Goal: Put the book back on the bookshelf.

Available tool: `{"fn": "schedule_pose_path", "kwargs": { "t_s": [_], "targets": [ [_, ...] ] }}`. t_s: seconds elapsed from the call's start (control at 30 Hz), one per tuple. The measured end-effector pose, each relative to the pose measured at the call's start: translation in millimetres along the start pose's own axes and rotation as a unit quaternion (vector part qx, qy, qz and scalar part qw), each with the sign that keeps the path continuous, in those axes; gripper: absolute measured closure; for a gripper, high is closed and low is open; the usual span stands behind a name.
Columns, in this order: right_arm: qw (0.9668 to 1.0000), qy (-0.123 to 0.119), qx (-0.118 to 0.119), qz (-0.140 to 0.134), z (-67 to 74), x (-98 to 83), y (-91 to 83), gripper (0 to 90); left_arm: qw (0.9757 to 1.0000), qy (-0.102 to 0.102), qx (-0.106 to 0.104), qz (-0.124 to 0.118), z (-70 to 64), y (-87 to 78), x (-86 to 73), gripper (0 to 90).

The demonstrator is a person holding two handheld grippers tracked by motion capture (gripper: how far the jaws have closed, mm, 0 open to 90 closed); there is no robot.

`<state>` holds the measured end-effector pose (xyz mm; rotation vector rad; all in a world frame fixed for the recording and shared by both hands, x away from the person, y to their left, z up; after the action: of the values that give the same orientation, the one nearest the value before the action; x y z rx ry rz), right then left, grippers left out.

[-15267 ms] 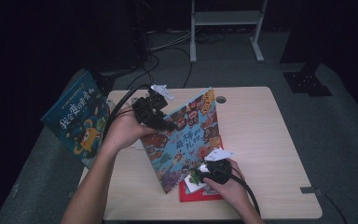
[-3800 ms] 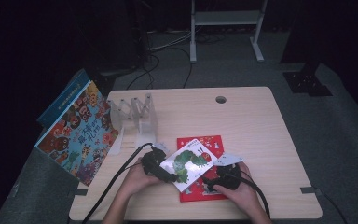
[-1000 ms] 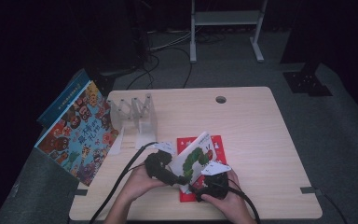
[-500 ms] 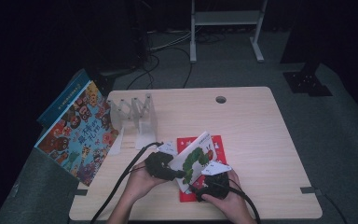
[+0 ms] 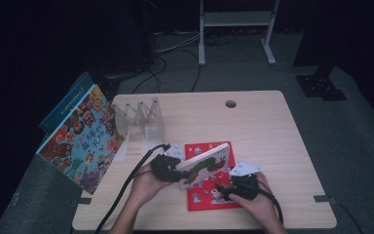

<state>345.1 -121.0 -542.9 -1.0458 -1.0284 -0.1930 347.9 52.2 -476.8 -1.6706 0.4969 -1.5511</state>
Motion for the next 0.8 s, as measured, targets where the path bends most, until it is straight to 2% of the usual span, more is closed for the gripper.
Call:
{"fn": "schedule_pose_path", "kwargs": {
  "t_s": [0.17, 0.3, 0.37, 0.53, 0.57, 0.7, 0.8],
  "targets": [
    [0.9988, 0.027, -0.04, -0.002, -46.6, -2.6, -8.9, 13.9, 1.0, -0.001, 0.001, 0.001, 0.6, -0.1, 0.1, 74.6],
    [0.995, 0.058, -0.08, 0.016, -83.0, -10.9, -8.8, 14.9, 1.0, -0.004, 0.0, 0.003, 1.5, -1.0, 1.1, 74.8],
    [0.9939, 0.069, -0.085, 0.017, -94.8, -13.4, -9.0, 14.8, 1.0, -0.001, 0.004, 0.004, 2.0, -2.2, 2.8, 74.8],
    [0.9908, 0.096, -0.093, 0.02, -113.6, -19.1, -9.8, 14.8, 0.9999, -0.006, -0.003, 0.011, 5.3, -6.4, 6.5, 75.0],
    [0.99, 0.099, -0.099, 0.019, -116.7, -19.1, -10.9, 15.5, 0.9999, -0.002, 0.001, 0.013, 6.8, -8.5, 7.8, 75.1],
    [0.9889, 0.107, -0.102, 0.019, -123.3, -19.4, -11.7, 15.0, 0.9999, -0.002, 0.006, 0.014, 10.9, -16.9, 13.7, 75.1],
    [0.9877, 0.113, -0.107, 0.019, -128.1, -19.3, -12.4, 15.0, 0.9997, -0.006, 0.0, 0.025, 13.6, -20.0, 15.2, 75.1]
  ]
}}
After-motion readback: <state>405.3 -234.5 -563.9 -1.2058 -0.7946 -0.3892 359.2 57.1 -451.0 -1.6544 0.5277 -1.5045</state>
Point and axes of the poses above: each handheld gripper's, and its own axes: y roughly forward along the jaws, x roughly out of its top, z roughly to its left, the point moved 9 cm from there along y, roughly forward along the jaws, and after that the axes turned 10 degrees about y, right-handed, at the moved point
